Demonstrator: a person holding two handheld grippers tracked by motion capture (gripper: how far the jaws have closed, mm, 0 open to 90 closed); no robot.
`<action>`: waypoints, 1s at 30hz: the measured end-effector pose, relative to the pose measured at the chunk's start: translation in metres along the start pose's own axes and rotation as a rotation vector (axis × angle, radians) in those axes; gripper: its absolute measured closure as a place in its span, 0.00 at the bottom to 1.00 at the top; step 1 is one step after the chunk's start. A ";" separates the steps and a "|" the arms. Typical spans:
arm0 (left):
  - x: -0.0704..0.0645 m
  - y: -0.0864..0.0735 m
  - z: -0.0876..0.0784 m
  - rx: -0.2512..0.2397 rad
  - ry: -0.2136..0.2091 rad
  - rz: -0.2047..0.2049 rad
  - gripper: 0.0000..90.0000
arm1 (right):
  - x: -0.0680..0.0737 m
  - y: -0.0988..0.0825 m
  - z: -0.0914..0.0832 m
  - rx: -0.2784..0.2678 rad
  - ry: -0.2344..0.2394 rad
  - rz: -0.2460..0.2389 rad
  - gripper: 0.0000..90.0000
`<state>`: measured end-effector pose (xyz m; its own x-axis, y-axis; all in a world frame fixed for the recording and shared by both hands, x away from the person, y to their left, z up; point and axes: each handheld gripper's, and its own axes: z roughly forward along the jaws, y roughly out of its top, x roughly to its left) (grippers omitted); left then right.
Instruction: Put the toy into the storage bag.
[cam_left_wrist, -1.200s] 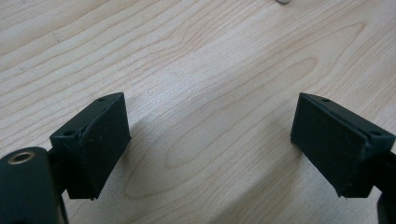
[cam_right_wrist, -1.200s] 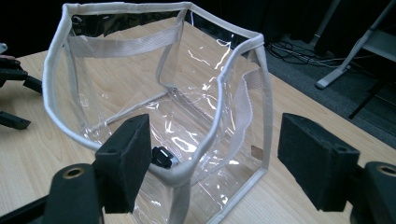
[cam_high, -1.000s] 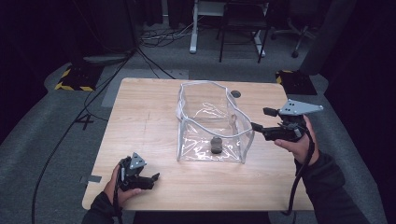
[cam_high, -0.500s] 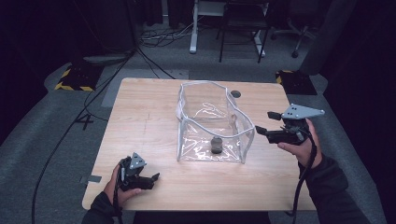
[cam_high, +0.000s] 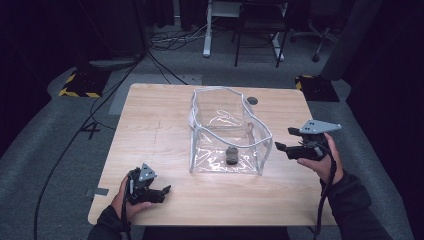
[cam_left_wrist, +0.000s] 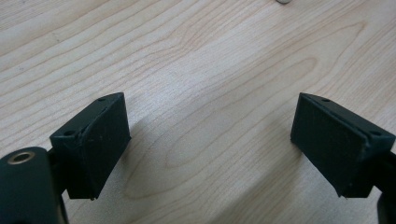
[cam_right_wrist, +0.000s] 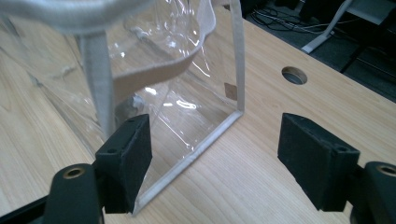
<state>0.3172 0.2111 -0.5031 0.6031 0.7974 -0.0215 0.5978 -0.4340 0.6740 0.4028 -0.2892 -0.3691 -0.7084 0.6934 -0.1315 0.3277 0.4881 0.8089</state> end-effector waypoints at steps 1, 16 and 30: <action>0.000 0.000 0.000 0.000 0.000 0.000 0.13 | -0.001 -0.002 0.001 0.003 -0.005 -0.003 0.29; 0.000 0.000 0.000 0.000 0.000 0.000 0.13 | -0.004 -0.034 0.011 0.057 0.021 0.021 0.30; 0.000 0.000 0.000 0.000 0.000 0.000 0.13 | -0.004 -0.070 0.024 0.116 0.023 0.063 0.29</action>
<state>0.3171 0.2111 -0.5031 0.6029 0.7975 -0.0213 0.5978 -0.4339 0.6741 0.3977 -0.3141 -0.4390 -0.6978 0.7131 -0.0677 0.4413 0.5025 0.7435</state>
